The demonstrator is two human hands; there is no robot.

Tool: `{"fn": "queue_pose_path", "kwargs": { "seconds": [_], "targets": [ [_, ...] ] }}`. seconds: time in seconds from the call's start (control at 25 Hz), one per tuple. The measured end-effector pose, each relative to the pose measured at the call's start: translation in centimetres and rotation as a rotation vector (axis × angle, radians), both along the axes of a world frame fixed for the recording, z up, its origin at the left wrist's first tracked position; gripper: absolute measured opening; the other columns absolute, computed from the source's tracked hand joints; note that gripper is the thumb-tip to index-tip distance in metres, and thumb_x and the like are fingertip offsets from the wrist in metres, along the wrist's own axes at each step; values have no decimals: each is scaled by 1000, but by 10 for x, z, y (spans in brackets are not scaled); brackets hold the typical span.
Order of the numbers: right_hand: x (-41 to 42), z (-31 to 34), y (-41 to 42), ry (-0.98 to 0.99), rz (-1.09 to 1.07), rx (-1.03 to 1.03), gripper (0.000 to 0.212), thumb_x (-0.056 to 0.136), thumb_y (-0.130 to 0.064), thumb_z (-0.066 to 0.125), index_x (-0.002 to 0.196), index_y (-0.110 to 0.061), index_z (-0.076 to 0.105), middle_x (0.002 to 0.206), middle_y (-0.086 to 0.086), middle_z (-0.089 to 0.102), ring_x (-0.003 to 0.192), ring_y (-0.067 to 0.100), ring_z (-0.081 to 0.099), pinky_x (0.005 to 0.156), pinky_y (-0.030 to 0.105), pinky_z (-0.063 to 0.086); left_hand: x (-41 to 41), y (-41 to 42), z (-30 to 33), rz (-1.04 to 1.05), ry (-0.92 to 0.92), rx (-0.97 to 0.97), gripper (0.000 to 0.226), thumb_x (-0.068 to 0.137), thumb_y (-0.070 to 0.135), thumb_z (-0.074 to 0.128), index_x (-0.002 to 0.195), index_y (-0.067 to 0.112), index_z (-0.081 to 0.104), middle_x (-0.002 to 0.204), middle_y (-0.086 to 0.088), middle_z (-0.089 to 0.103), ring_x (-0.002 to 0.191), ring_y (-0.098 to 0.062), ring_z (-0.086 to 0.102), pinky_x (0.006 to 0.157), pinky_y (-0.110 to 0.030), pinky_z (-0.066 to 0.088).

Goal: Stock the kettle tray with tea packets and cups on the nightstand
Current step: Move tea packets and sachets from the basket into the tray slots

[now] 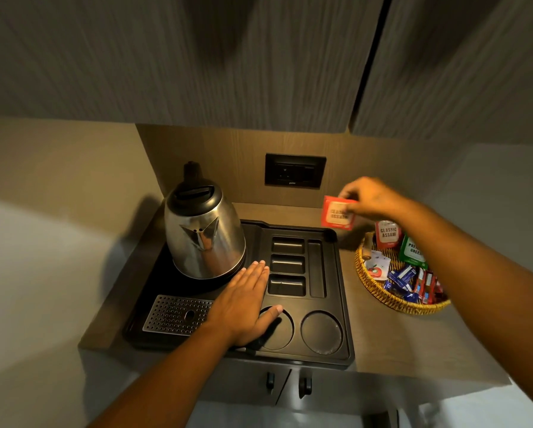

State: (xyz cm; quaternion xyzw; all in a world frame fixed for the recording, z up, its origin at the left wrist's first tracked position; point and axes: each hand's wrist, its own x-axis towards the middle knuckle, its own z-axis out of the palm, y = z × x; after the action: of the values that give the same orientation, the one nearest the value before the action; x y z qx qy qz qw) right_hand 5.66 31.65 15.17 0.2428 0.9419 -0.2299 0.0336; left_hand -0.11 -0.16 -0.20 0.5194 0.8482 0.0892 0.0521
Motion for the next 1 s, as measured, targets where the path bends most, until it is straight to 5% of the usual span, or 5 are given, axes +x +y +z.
{"fn": "queue_pose_path", "kwargs": {
  "seconds": [0.24, 0.44, 0.68, 0.8, 1.0],
  "targets": [
    [-60, -58, -65, -69, 61, -53, 19, 86, -16, 68, 105, -13, 67, 112, 9, 68, 108, 22, 62, 92, 39, 51, -1, -1, -4, 4, 3, 5, 86, 91, 73, 18, 155, 18, 0, 164, -1, -1, 148, -10, -10, 119, -32, -3],
    [-68, -83, -59, -113, 25, -45, 24, 83, -21, 72, 104, -14, 66, 111, 9, 68, 106, 25, 63, 90, 42, 52, 0, 0, -5, 7, 1, 18, 86, 91, 73, 17, 154, 18, 0, 164, -1, 0, 148, -10, -9, 120, -33, -1],
    [30, -80, 25, 255, -287, 153, 29, 84, -18, 68, 112, -18, 64, 112, 9, 67, 100, 26, 63, 83, 42, 52, -2, 1, -10, 10, 11, 50, 88, 88, 76, 11, 155, 20, 0, 163, 2, -2, 147, -8, -10, 118, -31, -4],
    [101, -81, 74, 109, -349, 367, 34, 74, -32, 76, 104, -18, 66, 100, 11, 68, 86, 28, 63, 68, 36, 50, -3, 1, -12, 17, 11, 39, 88, 87, 77, 10, 154, 21, -2, 162, 3, -4, 147, -7, -12, 117, -30, -6],
    [125, -86, 95, -148, -282, 396, 77, 60, -46, 86, 124, -16, 55, 111, 13, 62, 99, 30, 59, 75, 40, 51, -3, 1, -11, 18, 15, 8, 88, 87, 78, 9, 153, 22, -6, 162, 4, -7, 146, -7, -14, 116, -30, -8]
  ]
}}
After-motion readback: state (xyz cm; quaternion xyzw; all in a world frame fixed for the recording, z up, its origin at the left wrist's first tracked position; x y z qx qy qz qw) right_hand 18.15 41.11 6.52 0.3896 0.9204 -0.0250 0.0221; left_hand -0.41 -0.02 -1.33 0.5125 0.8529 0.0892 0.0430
